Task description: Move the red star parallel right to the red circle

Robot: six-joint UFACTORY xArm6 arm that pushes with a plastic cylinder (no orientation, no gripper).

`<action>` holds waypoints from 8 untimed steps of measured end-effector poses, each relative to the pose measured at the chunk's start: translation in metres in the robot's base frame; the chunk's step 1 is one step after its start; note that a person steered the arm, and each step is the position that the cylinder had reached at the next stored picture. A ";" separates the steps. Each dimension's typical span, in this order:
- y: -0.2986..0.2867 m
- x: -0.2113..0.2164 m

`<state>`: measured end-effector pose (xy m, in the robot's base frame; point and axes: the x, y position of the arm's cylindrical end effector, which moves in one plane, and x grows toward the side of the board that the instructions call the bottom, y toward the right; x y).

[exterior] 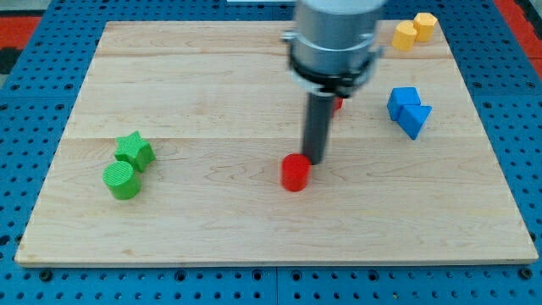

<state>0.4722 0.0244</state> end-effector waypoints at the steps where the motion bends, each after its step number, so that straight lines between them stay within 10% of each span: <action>1: -0.022 -0.046; 3: -0.003 -0.137; 5: 0.081 -0.070; 8: 0.044 0.022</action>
<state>0.4943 0.0680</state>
